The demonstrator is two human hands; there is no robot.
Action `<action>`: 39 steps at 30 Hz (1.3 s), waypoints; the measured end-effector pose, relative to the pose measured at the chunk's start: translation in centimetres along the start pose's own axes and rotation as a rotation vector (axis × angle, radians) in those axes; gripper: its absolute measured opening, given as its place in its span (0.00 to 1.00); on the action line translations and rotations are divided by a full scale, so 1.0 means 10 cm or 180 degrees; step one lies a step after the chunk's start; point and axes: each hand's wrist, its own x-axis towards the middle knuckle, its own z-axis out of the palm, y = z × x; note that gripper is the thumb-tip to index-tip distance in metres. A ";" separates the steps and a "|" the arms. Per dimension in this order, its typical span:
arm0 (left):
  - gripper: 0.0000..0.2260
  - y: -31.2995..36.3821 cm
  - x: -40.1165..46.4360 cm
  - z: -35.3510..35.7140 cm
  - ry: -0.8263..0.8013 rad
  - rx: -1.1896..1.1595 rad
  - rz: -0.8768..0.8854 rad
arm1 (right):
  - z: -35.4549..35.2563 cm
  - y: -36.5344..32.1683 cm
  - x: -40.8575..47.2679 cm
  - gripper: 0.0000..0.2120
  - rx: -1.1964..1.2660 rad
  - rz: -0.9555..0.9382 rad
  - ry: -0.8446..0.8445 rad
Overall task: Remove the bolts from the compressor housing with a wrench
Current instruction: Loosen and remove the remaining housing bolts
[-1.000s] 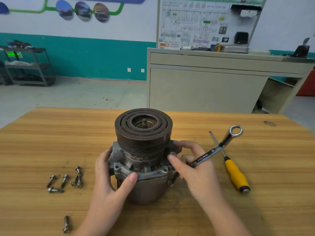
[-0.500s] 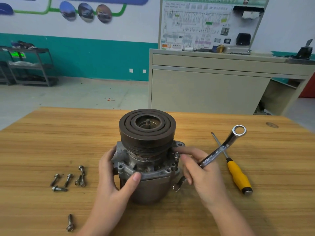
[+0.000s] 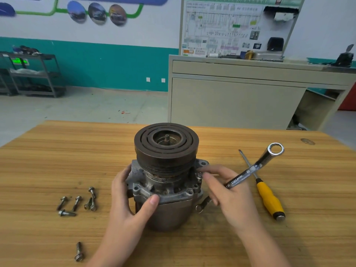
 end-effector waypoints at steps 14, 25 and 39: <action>0.29 0.01 0.00 0.00 0.0007 0.0006 0.0070 | 0.03 0.02 0.00 0.05 -0.0111 0.0039 -0.0120; 0.30 0.02 0.00 0.00 -0.0009 0.0014 0.0012 | 0.01 0.05 -0.02 0.11 0.0063 -0.0107 -0.0095; 0.30 0.01 0.00 0.00 -0.0008 -0.0003 0.0041 | 0.02 0.06 -0.01 0.03 -0.0097 -0.0082 -0.0095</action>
